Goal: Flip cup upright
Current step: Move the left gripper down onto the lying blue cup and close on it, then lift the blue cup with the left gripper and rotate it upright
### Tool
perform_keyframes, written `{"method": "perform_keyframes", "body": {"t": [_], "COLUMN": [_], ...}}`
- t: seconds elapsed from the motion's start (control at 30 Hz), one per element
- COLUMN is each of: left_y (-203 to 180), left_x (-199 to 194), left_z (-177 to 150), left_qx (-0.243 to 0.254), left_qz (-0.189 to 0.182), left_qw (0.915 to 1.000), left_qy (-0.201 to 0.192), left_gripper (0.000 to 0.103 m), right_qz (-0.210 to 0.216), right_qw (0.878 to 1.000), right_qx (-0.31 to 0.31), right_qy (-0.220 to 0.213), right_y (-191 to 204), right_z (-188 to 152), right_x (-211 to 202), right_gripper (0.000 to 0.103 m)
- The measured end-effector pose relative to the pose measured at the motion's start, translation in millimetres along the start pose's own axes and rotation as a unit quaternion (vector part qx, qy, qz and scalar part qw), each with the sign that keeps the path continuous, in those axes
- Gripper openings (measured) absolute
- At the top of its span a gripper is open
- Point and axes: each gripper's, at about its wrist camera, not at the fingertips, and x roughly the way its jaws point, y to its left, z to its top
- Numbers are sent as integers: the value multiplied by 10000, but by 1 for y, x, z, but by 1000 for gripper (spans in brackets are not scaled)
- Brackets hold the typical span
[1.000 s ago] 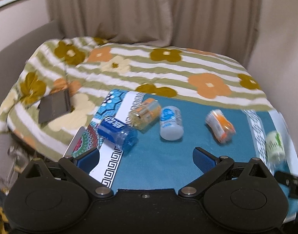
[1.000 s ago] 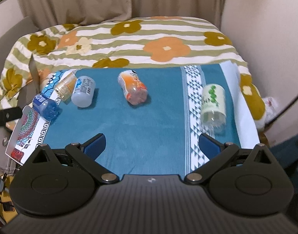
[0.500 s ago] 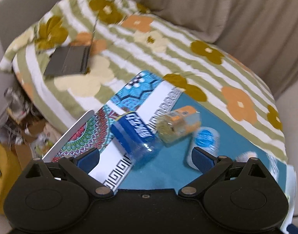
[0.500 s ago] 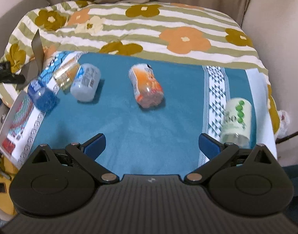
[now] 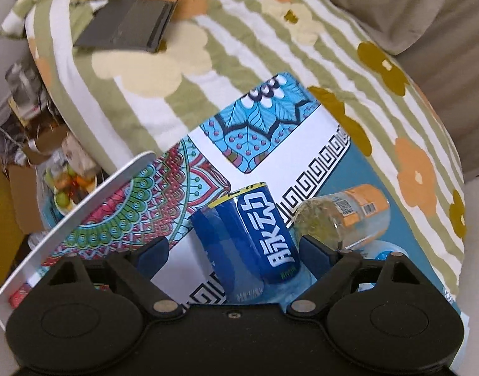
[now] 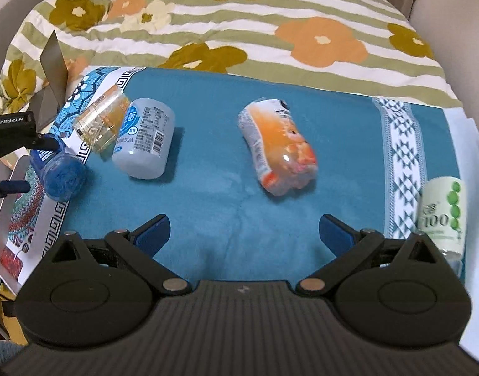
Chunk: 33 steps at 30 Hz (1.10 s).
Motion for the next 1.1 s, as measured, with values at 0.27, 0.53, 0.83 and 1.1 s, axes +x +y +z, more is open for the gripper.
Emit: {"method": "perform_keyframes", "body": {"t": [0.27,0.53,0.83,1.1], "left_y": [-1,-1,-8,-39], "left_x": [17,21,-5,-39], "left_z": [7,7,-3,-44], "left_qx": [-102,-14,320,1412], "left_qz": [-288,-341,-324,-387], "left_qw": [9990,9984,9987,9892], "left_qy": [324,440,240,38], "left_gripper": [76,69,69,69], "right_qz": [-92,-92,-54,-54], "right_qw": [9999,9999,9999,9988], "right_qx": [6,-25,79,314], "right_qy": [133,116,-91,-361], "right_y": [8,13,8,-16], "right_z": [14,19,8,-23], "right_x": [18,20,0,-30], "right_gripper": [103,103,103,103]}}
